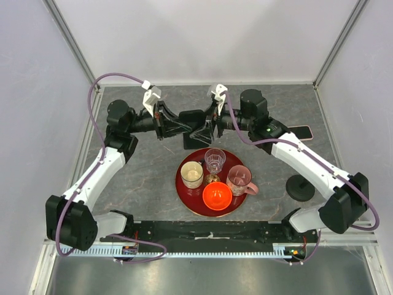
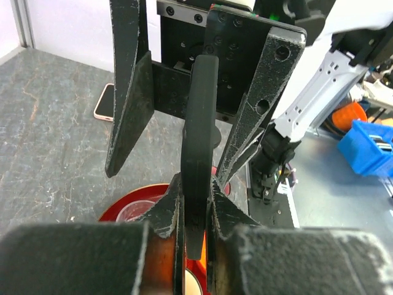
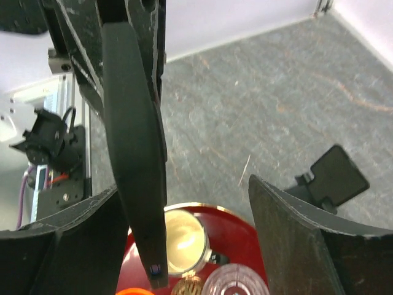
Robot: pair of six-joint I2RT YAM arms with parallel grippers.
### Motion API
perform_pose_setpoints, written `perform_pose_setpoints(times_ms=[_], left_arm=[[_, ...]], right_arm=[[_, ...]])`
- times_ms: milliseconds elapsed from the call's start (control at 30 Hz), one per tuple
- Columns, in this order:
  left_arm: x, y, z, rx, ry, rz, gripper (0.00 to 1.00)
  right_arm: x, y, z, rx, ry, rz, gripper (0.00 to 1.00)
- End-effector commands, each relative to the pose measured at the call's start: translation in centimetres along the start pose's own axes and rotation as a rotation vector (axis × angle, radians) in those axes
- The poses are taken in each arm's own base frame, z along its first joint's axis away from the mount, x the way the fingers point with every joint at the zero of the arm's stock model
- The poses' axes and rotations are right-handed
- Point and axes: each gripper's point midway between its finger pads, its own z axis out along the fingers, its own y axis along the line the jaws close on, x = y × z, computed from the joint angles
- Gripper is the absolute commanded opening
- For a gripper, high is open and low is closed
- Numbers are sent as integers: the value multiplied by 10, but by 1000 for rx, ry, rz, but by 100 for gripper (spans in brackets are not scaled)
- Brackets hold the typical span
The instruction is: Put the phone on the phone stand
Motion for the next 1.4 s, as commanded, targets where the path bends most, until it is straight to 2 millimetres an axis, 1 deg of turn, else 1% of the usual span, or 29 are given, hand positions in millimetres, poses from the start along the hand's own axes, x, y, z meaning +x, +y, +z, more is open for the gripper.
perform_pose_setpoints(times_ms=[0, 33, 67, 100, 133, 167, 200, 233, 333, 433, 467, 500, 533, 733, 867, 1033, 1133, 1233, 1267, 1333, 1367], left_arm=[[-4, -12, 2, 34, 52, 154, 2], [2, -11, 2, 31, 73, 149, 2], [0, -12, 3, 33, 79, 162, 2], [3, -12, 6, 32, 92, 157, 2], [10, -11, 6, 28, 115, 156, 2], [10, -11, 8, 27, 122, 157, 2], [14, -10, 11, 28, 132, 152, 2], [15, -9, 11, 28, 137, 156, 2], [19, -12, 15, 43, 147, 145, 2], [22, -15, 17, 51, 156, 140, 2], [21, -13, 18, 52, 156, 167, 2], [27, -14, 19, 49, 172, 140, 2], [27, -14, 19, 49, 176, 144, 2], [29, -16, 21, 58, 185, 143, 2], [29, -16, 22, 56, 186, 143, 2], [28, -17, 21, 56, 185, 154, 2], [29, -21, 21, 78, 186, 147, 2], [29, -22, 22, 87, 185, 146, 2], [29, -23, 22, 90, 185, 145, 2], [25, -23, 23, 82, 179, 135, 2], [20, -14, 22, 31, 169, 129, 14]], right_arm=[[-6, 9, -27, -29, 45, -67, 79], [-7, 8, -31, -24, 41, -68, 79], [-10, 8, -35, -18, 32, -69, 79], [-12, 6, -39, -17, 25, -60, 78], [-13, 6, -42, -14, 22, -58, 77], [-16, 6, -45, -8, 13, -61, 76], [-20, 5, -48, -2, 5, -61, 75], [-21, 8, -48, -18, 1, -61, 75], [-21, 15, -47, -67, -10, -62, 73], [-21, 14, -45, -75, -12, -57, 70], [-20, 15, -43, -85, -14, -53, 69], [-21, 17, -43, -92, -17, -52, 68], [-21, 16, -43, -95, -19, -49, 67], [-24, 23, -41, -138, -35, -46, 56], [-15, 27, -39, -195, -8, -34, 54], [-8, 33, -39, -238, 8, -48, 52], [-7, 37, -39, -272, 6, -57, 42], [-8, 38, -39, -282, 1, -65, 17], [-12, 38, -38, -280, -10, -79, 0], [-14, 32, -39, -224, -27, -86, 0], [-24, 17, -37, -118, -64, -90, 0]])
